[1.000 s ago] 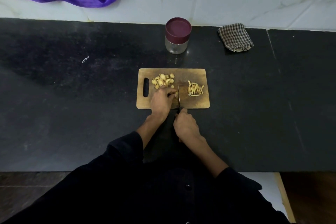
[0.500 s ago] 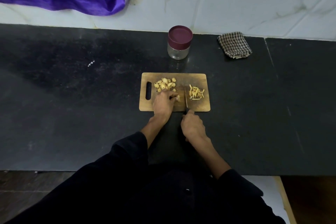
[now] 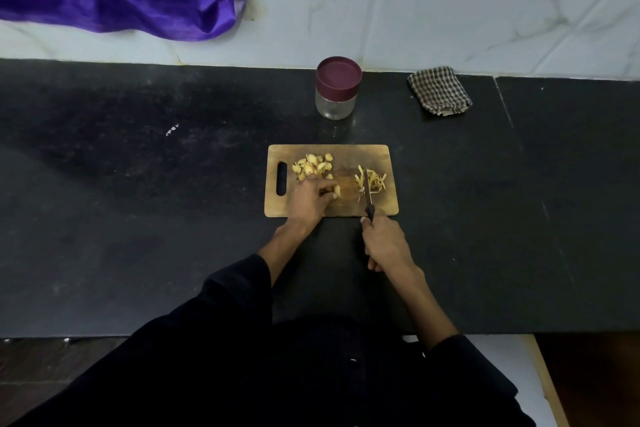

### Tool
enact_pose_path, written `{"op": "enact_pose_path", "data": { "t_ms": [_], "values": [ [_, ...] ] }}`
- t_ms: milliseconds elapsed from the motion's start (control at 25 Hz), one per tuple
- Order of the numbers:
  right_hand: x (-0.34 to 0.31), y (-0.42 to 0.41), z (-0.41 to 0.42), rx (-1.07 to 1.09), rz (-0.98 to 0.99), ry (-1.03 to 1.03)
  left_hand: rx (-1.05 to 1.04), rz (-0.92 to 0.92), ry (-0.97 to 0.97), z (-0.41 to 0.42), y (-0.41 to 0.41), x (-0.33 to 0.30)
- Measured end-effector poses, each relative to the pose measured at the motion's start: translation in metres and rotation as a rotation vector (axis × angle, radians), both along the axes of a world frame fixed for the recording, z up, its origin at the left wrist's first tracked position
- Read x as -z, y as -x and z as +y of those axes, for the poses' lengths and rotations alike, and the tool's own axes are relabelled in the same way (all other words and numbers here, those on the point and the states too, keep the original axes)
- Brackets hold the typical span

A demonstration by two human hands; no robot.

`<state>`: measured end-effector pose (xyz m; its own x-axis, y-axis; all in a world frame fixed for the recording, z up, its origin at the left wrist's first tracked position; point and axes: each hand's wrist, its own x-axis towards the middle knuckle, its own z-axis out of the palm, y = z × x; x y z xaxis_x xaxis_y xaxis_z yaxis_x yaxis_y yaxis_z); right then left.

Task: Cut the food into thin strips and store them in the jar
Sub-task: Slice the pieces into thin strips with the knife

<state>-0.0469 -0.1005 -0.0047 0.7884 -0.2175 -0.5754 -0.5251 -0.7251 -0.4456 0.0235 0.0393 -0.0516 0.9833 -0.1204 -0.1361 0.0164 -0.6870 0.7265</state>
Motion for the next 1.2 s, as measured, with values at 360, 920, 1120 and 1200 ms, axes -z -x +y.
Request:
{"op": "enact_pose_path", "data": {
  "t_ms": [360, 920, 1120, 1200],
  "values": [
    [0.003, -0.005, 0.021, -0.144, 0.020, 0.025, -0.045, -0.025, -0.030, -0.004, -0.003, 0.001],
    [0.017, -0.005, 0.029, -0.180, -0.009, 0.180, -0.070, -0.002, -0.029, -0.005, -0.004, 0.000],
    [0.013, -0.015, 0.033, -0.168, 0.014, 0.197, -0.087, 0.018, -0.014, -0.006, -0.005, 0.000],
    [0.012, -0.022, 0.034, -0.156, 0.015, 0.185, -0.091, 0.005, -0.011, -0.008, -0.004, 0.001]
  ]
}}
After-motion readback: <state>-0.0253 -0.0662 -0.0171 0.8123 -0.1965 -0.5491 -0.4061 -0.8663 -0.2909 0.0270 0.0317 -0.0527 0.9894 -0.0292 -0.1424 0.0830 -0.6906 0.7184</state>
